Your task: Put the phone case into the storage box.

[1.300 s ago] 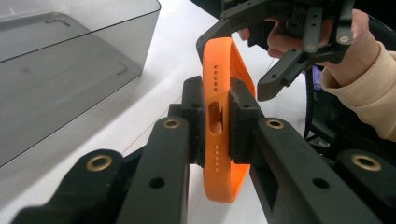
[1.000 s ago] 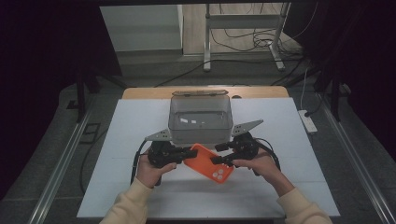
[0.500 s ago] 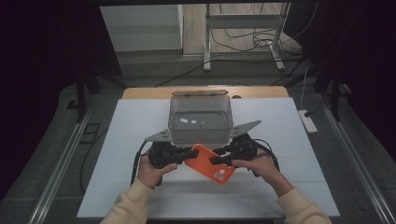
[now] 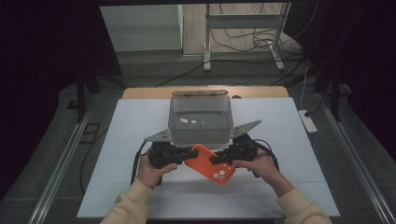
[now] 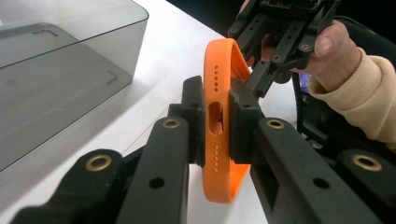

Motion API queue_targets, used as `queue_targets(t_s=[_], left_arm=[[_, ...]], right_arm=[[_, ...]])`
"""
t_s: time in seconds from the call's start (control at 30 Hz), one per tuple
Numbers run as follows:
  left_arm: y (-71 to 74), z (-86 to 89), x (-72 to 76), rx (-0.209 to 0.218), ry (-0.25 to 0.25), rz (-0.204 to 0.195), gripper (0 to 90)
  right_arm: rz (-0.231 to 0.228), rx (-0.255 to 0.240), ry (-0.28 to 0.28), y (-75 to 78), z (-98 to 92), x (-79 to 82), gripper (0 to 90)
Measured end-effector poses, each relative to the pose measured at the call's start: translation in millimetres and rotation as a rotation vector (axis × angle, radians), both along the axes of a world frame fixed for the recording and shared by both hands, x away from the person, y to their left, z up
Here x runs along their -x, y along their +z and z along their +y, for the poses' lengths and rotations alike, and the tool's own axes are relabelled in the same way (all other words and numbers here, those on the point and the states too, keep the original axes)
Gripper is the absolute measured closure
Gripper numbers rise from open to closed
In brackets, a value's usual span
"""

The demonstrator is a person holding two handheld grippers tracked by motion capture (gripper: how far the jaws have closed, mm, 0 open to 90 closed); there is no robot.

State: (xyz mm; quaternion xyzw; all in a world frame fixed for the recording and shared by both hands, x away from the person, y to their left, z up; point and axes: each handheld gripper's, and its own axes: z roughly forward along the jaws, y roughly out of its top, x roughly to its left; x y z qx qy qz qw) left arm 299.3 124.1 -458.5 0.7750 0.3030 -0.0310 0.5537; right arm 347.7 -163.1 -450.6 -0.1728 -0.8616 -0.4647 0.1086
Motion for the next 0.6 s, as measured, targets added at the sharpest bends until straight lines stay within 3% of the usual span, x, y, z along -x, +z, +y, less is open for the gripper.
queue_targets(t_s=[0.6], left_arm=[[-3.9,1.5,-1.7,0.012,-0.009,0.009,79.3]], right_arm=[[-0.027,0.006,-0.002,4.1,-0.1,3.1,78.4]])
